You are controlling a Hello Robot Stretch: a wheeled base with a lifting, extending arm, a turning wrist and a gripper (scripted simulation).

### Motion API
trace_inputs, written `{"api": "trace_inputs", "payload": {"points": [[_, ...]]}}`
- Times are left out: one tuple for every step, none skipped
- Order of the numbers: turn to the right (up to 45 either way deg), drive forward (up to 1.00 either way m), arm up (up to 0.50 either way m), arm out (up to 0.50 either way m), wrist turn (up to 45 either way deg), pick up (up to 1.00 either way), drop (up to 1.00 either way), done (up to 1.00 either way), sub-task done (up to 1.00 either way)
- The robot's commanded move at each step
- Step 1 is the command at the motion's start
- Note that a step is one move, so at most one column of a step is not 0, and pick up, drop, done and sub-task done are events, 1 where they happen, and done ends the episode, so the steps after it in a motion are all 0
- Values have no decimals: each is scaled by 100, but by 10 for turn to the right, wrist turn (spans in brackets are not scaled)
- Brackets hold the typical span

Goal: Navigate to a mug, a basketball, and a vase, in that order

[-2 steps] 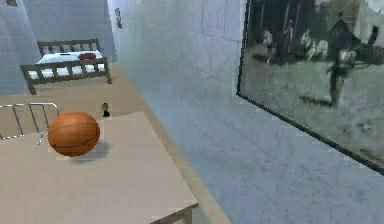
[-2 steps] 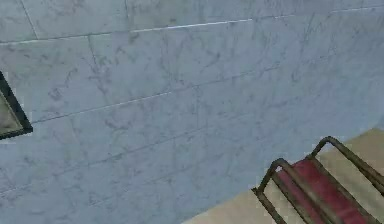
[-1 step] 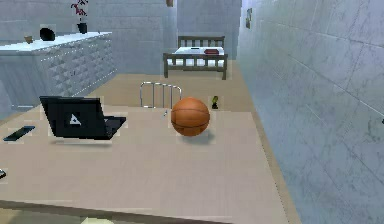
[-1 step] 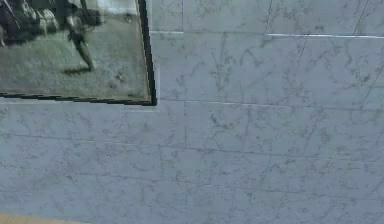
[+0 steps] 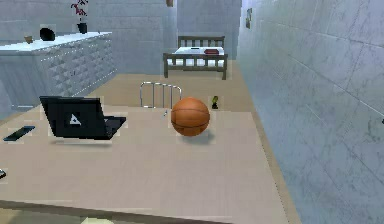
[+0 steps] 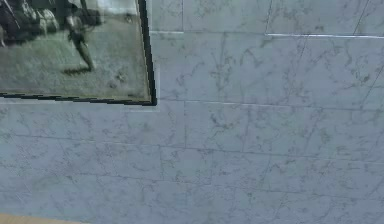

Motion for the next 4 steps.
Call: {"api": "trace_inputs", "payload": {"points": [[-450,0,0,0,0,0,0,0,0],[-450,0,0,0,0,0,0,0,0],[-360,0,0,0,0,0,0,0,0],[0,40,0,0,0,0,0,0,0]]}}
